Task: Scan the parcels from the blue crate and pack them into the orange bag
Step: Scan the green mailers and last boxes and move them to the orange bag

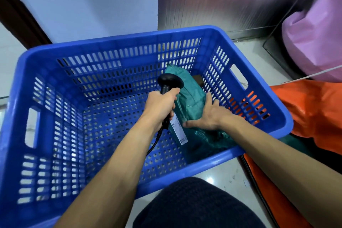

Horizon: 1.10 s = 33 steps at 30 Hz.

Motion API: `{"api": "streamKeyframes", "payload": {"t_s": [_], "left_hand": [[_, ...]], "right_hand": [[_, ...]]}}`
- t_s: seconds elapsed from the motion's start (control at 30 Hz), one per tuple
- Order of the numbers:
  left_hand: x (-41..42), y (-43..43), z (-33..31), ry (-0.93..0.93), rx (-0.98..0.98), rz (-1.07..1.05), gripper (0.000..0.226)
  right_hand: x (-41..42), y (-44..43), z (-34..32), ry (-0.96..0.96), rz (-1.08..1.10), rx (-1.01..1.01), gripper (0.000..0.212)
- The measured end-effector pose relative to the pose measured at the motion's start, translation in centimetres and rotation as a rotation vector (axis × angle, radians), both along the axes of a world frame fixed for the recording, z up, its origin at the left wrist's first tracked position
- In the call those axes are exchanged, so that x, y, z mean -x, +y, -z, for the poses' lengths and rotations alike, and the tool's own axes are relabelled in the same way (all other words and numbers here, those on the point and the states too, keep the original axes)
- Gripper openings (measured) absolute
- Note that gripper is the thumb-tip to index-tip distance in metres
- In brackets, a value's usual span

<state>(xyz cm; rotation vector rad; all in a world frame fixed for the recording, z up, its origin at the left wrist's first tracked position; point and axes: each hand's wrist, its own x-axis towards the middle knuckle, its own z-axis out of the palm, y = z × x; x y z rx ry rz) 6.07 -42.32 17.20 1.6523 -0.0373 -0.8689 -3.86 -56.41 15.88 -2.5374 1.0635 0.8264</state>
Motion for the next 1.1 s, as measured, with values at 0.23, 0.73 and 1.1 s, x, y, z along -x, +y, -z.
{"api": "streamKeyframes", "payload": {"t_s": [0.23, 0.73, 1.1], "left_hand": [[-0.4, 0.7, -0.8, 0.018, 0.042, -0.045, 0.029], [0.4, 4.4, -11.0, -0.04, 0.29, 0.039, 0.023], [4.9, 5.3, -27.2, -0.359, 0.388, 0.219, 0.014]], "right_hand": [[0.2, -1.3, 0.1, -0.162, 0.09, -0.1, 0.148], [5.8, -1.5, -14.5, -0.845, 0.198, 0.054, 0.127], [15.9, -0.8, -29.4, -1.299, 0.402, -0.088, 0.127]]}}
